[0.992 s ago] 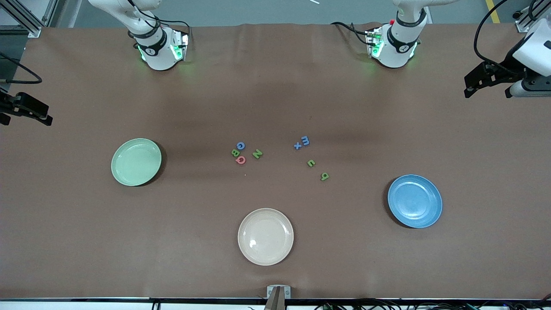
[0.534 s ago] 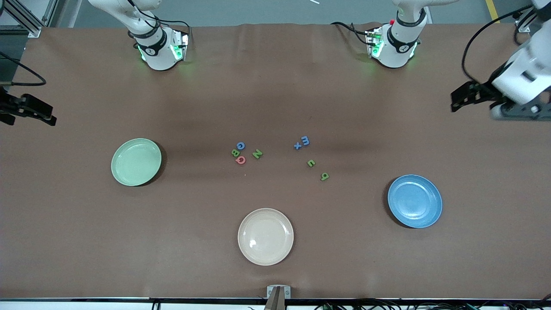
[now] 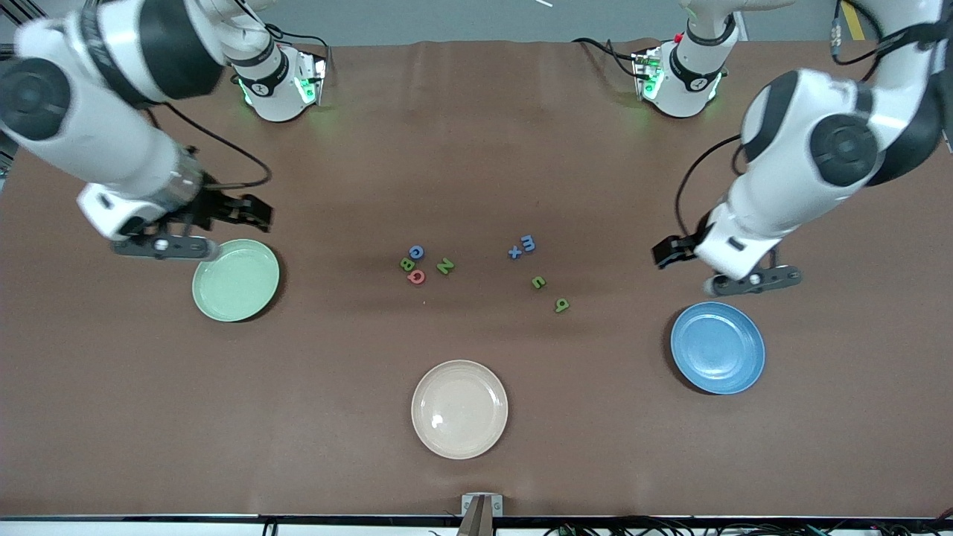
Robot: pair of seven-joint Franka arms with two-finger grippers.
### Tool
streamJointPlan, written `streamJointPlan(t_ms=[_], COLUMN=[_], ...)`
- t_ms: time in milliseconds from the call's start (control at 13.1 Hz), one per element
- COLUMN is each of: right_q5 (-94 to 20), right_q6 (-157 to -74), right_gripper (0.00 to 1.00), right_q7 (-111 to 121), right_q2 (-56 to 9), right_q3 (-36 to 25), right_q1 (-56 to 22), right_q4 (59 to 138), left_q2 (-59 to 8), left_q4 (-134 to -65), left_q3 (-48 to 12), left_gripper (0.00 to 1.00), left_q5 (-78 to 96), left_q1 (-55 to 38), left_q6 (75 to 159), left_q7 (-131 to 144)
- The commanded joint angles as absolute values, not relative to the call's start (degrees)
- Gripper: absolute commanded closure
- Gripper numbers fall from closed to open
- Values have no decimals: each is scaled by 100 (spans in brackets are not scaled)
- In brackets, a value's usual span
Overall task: Sort upper and lower case letters into plates
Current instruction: 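Reach both grippers from rest toward the pile of foam letters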
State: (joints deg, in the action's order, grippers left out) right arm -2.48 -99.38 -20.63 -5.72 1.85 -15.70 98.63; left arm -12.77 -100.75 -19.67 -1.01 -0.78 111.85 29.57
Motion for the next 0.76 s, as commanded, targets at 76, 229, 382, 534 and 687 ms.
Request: streamJointPlan(t_ms=[76, 229, 382, 534, 687], right_q5=[-378, -378, -378, -308, -80], right_q6=[-11352, -11959, -12495, -12971, -13156], right_gripper=[0, 0, 0, 0, 0], right_q7=[-3302, -3559, -3568, -3438, -2780], right_q2=[-745, -1246, -1685, -2064, -2520], right_q3=[132, 132, 132, 132, 132], right_q1=[-2686, -3162, -3435, -3839, -4113], right_q4=[10853, 10916, 10907, 10846, 10514], left_q2=[-2142, -2608, -3091, -3531, -3831], left_q4=[-10064, -10063, -10011, -9914, -9905], left_q3=[-1969, -1960, -1969, -1969, -1969], left_gripper=[0, 1, 1, 2, 6], left_q5=[-685, -1026, -1851, -2091, -2118], left_q1=[-693, -974, -1116, -1195, -1327], left_q6=[12021, 12653, 12997, 13410, 13727], left_q7=[4425, 5286, 6253, 7036, 7469])
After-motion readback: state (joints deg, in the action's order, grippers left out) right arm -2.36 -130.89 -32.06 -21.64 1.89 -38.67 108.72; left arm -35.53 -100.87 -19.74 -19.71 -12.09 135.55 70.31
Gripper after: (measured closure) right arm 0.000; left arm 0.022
